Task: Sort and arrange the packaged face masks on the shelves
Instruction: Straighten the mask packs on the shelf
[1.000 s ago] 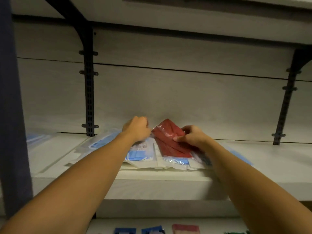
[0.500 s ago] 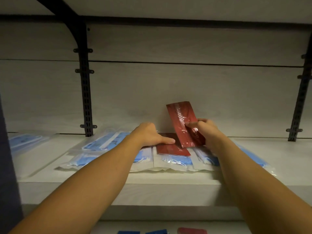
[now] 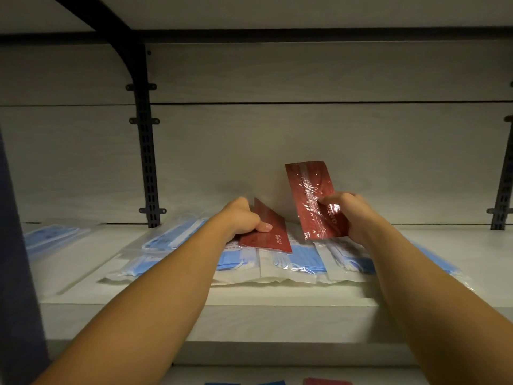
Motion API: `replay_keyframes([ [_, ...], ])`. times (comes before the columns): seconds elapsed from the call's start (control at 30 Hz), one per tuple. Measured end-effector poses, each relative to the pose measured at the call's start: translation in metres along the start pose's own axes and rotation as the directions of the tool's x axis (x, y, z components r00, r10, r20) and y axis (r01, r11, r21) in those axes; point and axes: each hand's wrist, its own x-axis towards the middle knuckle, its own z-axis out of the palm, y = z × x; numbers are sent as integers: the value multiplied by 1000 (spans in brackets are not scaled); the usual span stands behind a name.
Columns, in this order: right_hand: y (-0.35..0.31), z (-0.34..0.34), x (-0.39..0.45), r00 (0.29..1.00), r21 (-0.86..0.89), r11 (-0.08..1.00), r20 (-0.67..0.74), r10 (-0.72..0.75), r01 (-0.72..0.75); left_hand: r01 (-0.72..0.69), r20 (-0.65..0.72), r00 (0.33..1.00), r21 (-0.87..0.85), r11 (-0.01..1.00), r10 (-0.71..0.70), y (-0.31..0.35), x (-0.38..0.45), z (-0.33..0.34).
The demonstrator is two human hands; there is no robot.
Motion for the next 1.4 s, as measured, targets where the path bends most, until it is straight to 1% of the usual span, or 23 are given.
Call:
replay_keyframes([
  [0.1, 0, 1, 1, 1000, -22, 1000, 17, -13, 13, 5, -7, 1000, -91, 996, -5, -1, -2, -2],
  [0.23, 1, 2, -1, 997, -47, 998, 66, -32, 35, -17, -35, 999, -136, 991, 13, -3, -2, -2],
  [0.33, 1, 4, -7, 993, -33, 999, 115, -37, 41, -64, -108, 993, -179, 982, 45, 2, -6, -3],
  [0.47, -3, 6, -17, 981, 67, 996, 177, -77, 66, -192, -281, 952, -252, 949, 118, 10, -19, -8],
  [0.57, -4, 9, -20, 968, 130, 989, 232, -99, 70, -242, -323, 933, -232, 942, 160, 14, -31, -16],
  [0.67, -6, 14, -29, 948, 178, 982, 297, -115, 63, -227, -347, 928, -233, 946, 137, 18, -46, -31],
  [0.77, -7, 23, -39, 923, 187, 980, 364, -127, 61, -202, -371, 924, -269, 942, 92, 16, -66, -50],
  [0.87, -7, 35, -45, 889, 205, 975, 424, -170, 88, -190, -406, 911, -265, 945, 69, 7, -90, -69],
  [0.97, -10, 53, -53, 863, 245, 967, 470, -186, 75, -160, -434, 900, -263, 951, 32, -3, -117, -88],
  [1.07, -12, 73, -63, 822, 214, 971, 532, -205, 104, -129, -452, 892, -266, 955, -6, -5, -145, -104],
  [1.23, -20, 111, -91, 755, 207, 970, 614, -230, 127, -135, -487, 873, -301, 944, -30, -8, -185, -129],
  [1.3, -22, 127, -103, 742, 196, 971, 629, -230, 135, -140, -498, 867, -289, 947, -24, -10, -203, -140],
  [1.4, -27, 153, -119, 738, 181, 973, 636, -227, 143, -142, -547, 837, -258, 956, -23, -15, -228, -161],
])
